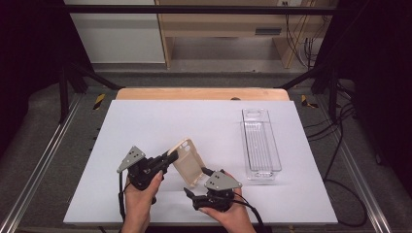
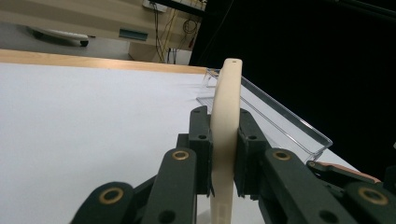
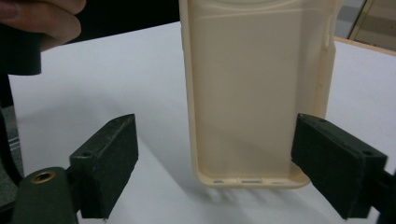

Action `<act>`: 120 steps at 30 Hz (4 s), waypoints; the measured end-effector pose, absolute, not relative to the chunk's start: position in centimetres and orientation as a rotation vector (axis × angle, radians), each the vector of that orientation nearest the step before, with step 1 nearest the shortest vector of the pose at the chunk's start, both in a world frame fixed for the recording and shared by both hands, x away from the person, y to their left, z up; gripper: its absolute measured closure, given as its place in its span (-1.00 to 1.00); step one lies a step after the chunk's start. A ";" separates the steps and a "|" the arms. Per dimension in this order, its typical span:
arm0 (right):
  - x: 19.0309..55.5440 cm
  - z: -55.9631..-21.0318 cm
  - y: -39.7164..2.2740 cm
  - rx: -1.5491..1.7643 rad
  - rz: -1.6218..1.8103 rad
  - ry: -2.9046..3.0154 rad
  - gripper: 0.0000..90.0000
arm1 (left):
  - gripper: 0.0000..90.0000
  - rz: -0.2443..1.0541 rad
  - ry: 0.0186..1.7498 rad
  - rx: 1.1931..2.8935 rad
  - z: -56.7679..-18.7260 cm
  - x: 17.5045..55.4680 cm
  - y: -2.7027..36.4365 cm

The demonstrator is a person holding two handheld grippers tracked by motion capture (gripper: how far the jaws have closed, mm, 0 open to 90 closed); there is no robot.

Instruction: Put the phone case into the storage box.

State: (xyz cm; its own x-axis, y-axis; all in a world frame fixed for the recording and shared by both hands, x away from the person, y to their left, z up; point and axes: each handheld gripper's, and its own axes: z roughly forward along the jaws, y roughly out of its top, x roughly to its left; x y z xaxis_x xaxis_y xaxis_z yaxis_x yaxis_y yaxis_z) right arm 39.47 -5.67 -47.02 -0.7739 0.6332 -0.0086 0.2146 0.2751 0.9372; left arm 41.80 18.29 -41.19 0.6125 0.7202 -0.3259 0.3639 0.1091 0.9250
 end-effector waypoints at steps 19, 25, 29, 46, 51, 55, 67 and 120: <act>39.8 -44.6 -5.8 0.778 1.441 2.105 -0.91 | 0.77 0.358 0.952 1.526 -40.0 40.9 17.4; 40.5 -43.5 -5.5 0.789 1.449 2.114 -0.91 | 0.77 0.362 0.942 1.545 -39.8 40.7 17.1; 41.1 -42.9 -5.0 0.806 1.446 2.153 -0.92 | 0.77 0.359 0.945 1.540 -39.6 40.6 17.2; 43.0 -41.2 -2.7 0.816 1.395 2.221 -0.92 | 0.77 0.358 0.954 1.535 -39.5 40.5 17.3; 43.4 -41.3 -2.0 0.827 1.379 2.227 -0.93 | 0.77 0.361 0.960 1.535 -39.5 40.5 17.4; 43.7 -41.1 -1.9 0.837 1.386 2.215 -0.91 | 0.77 0.351 0.964 1.531 -39.5 40.5 17.6; 43.7 -41.0 -1.8 0.899 1.386 2.203 -0.79 | 0.77 0.340 0.969 1.533 -39.6 40.6 17.4; 48.1 -35.4 -9.4 1.179 1.425 1.944 -0.74 | -0.55 0.677 1.022 1.507 -42.5 42.1 24.3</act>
State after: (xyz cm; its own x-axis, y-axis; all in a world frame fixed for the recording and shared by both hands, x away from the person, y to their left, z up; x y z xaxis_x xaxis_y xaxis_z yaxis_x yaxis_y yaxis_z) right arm 48.15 -9.35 -35.36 -0.5306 0.8388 0.1221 0.3685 0.0986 0.9244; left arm 42.08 24.29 -42.53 0.4572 0.8810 -0.1220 0.2319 0.0143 0.9726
